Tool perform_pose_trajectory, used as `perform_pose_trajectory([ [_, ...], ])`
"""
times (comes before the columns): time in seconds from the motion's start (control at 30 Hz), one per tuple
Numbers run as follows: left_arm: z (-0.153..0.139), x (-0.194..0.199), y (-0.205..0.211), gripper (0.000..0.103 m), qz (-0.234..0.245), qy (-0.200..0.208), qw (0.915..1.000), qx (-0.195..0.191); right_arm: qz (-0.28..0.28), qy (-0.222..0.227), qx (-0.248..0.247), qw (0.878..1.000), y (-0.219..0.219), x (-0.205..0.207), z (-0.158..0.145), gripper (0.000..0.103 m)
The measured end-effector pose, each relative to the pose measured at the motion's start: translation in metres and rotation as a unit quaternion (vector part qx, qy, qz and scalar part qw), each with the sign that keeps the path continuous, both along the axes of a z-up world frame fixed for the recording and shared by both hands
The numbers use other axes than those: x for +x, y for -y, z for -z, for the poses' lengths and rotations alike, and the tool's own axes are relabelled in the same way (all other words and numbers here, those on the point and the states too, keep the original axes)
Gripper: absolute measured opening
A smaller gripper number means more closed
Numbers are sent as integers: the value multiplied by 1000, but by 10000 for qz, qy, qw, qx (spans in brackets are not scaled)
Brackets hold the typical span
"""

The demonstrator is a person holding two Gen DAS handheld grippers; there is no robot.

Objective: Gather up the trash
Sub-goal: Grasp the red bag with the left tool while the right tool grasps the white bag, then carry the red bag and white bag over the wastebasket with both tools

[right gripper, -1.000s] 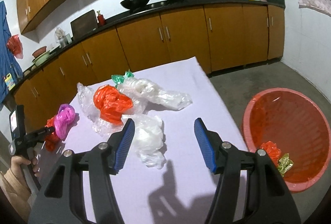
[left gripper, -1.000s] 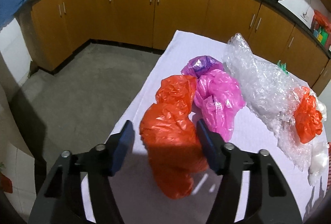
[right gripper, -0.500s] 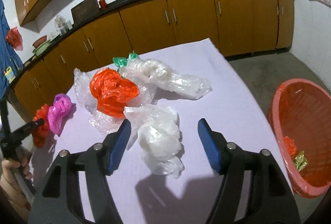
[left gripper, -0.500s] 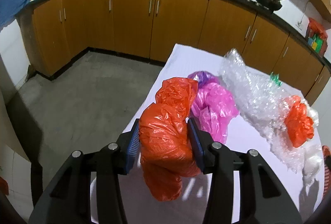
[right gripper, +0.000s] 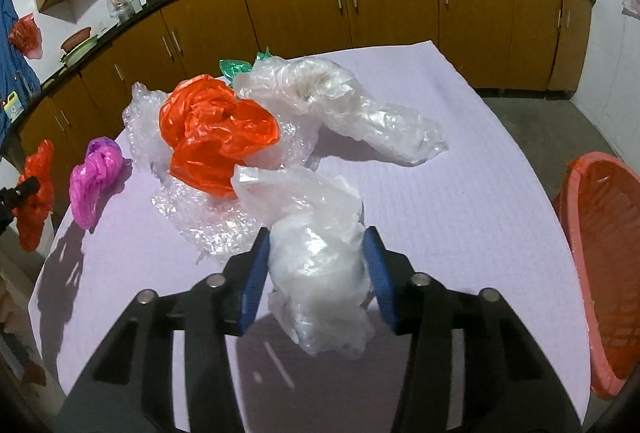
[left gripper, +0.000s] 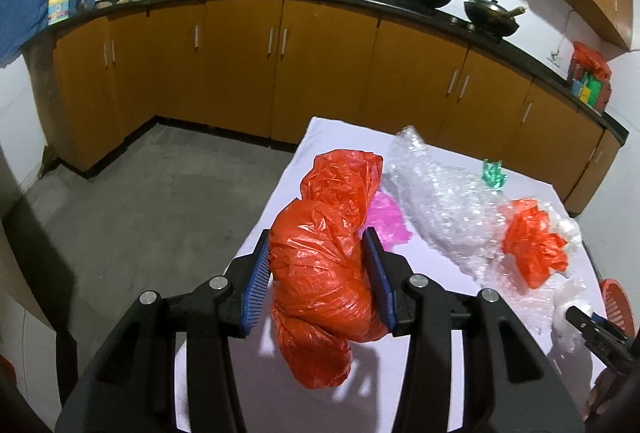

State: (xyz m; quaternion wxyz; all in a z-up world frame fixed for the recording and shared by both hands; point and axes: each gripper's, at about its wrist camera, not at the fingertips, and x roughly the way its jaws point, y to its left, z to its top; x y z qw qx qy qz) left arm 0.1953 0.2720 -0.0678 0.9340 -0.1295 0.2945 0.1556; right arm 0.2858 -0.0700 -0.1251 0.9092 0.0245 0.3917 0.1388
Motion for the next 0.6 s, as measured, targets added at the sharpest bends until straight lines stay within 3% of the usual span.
perform_pose_trajectory([
  [0.17,-11,-1,19,46,207,109,9997,26,38,112,98,9999,9,-7,-10,38],
  [0.6,-41,-13,91,46,997,454,9940,-36,507,849,643,9930,69,-58,-74,38],
])
